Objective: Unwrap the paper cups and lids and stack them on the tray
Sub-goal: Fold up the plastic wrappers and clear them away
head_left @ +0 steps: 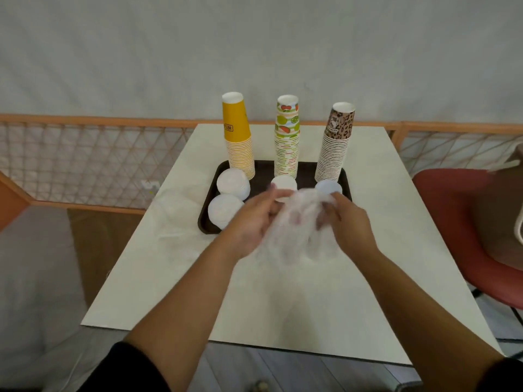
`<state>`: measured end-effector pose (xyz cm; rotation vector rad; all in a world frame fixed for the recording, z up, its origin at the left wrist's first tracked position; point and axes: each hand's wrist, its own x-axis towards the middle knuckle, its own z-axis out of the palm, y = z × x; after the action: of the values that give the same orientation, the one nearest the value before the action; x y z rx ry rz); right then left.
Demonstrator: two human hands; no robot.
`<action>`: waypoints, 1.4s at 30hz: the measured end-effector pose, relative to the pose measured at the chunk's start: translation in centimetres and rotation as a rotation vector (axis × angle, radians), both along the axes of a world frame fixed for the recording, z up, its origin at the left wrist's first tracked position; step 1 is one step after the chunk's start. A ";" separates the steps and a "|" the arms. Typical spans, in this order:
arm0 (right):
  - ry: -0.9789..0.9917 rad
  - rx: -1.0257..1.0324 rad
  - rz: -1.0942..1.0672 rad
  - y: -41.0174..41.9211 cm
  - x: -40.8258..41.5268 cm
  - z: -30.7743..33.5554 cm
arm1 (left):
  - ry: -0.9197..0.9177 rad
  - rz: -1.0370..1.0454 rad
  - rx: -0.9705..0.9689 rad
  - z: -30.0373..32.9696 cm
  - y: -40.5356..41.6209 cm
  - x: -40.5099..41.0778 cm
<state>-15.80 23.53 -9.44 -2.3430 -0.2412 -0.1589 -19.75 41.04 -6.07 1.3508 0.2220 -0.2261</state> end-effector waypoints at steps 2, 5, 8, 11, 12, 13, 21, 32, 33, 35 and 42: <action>0.142 0.215 -0.070 0.0 0.6 1.2 | 0.067 0.121 -0.190 -0.1 2.0 0.4; 0.382 0.532 -0.132 -0.1 1.0 1.5 | 0.134 0.125 -0.224 -1.9 4.0 -0.3; 0.459 0.624 -0.162 -0.4 0.9 0.3 | 0.200 -0.075 -0.145 -3.8 3.5 -1.4; 0.490 0.614 -0.158 -0.3 0.5 0.1 | 0.161 -0.139 0.016 -3.5 1.7 -1.6; 0.502 0.624 -0.138 -0.3 0.4 0.2 | 0.144 -0.088 0.061 -3.1 1.2 -1.4; 0.517 0.636 -0.110 -0.3 0.3 0.4 | 0.119 -0.016 0.103 -2.8 0.8 -1.1; 0.427 0.752 -0.025 -1.2 -0.5 1.3 | -0.087 0.352 0.265 -1.2 -1.8 -0.8; 0.229 0.568 0.114 -5.4 -1.2 3.4 | -0.219 0.011 0.488 0.4 -3.4 -0.7; 0.222 0.492 0.101 -5.7 -1.2 3.4 | -0.225 0.002 0.580 0.4 -3.5 -0.7; 0.179 0.381 0.047 -6.3 -1.1 3.4 | -0.273 0.031 0.752 0.3 -3.5 -0.6; 0.137 0.125 0.007 -8.7 -1.4 2.4 | -0.416 0.386 0.871 0.1 -4.1 -0.1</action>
<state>-17.18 14.88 -7.09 -2.2175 -0.1675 -0.0087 -19.88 36.97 -5.95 2.1339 0.2330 0.5395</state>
